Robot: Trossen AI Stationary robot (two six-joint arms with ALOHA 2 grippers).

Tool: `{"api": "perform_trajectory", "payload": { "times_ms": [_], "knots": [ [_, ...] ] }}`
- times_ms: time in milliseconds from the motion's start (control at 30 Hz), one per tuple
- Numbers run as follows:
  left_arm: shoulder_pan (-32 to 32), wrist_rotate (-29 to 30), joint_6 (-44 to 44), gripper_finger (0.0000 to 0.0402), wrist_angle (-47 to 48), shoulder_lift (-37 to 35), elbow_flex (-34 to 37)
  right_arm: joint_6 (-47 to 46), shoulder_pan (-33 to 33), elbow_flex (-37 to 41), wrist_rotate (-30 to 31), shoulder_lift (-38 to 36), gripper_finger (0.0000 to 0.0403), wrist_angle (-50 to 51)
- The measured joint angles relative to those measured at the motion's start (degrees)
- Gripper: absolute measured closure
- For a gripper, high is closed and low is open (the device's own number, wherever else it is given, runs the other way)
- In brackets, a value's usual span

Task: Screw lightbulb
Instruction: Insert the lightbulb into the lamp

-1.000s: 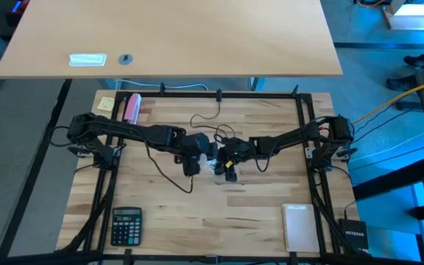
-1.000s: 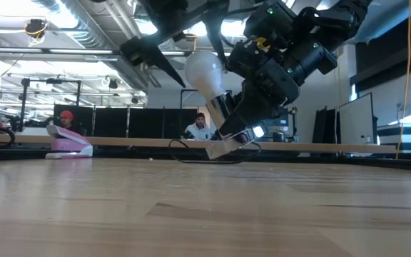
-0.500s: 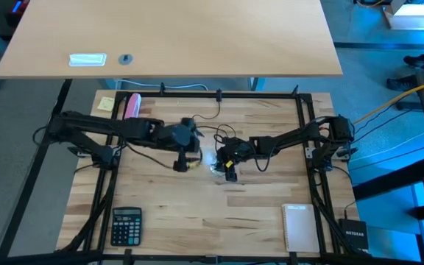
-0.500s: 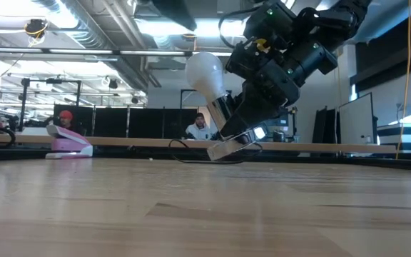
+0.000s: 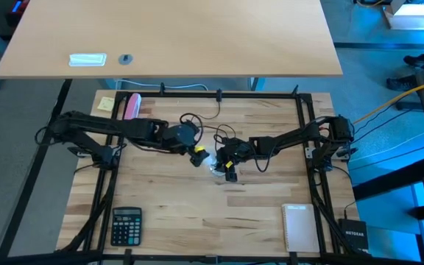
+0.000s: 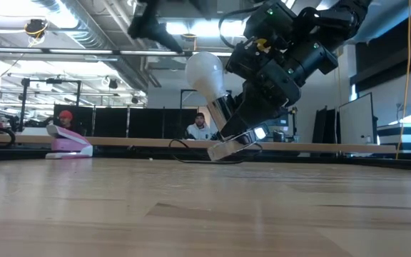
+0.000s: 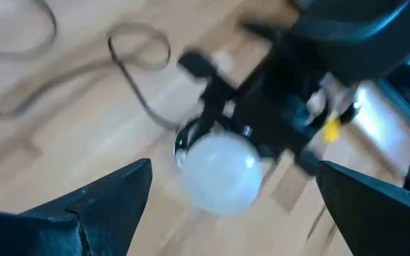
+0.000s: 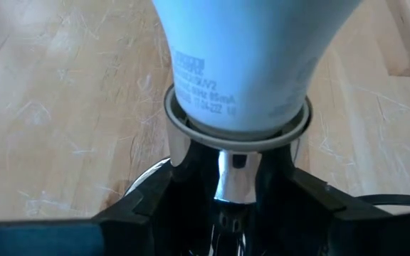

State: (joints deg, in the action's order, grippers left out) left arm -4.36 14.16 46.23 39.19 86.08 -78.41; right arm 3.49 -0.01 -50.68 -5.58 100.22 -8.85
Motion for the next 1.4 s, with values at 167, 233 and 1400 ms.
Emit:
{"api": "perform_trajectory", "payload": {
  "times_ms": [167,233,1400],
  "knots": [
    [1.9,-5.4,4.0,0.0015,1.0,3.3,0.0,0.0,0.0,0.0,0.0,0.0,0.0223,0.0],
    [2.4,-6.6,4.4,0.0015,0.9,4.7,0.0,0.0,0.0,0.0,0.0,0.0,0.0223,0.0],
    [4.6,-6.9,-92.1,0.0138,-6.5,10.3,0.0,0.4,-0.1,0.2,2.0,0.0,0.0223,-0.7]
  ]
}}
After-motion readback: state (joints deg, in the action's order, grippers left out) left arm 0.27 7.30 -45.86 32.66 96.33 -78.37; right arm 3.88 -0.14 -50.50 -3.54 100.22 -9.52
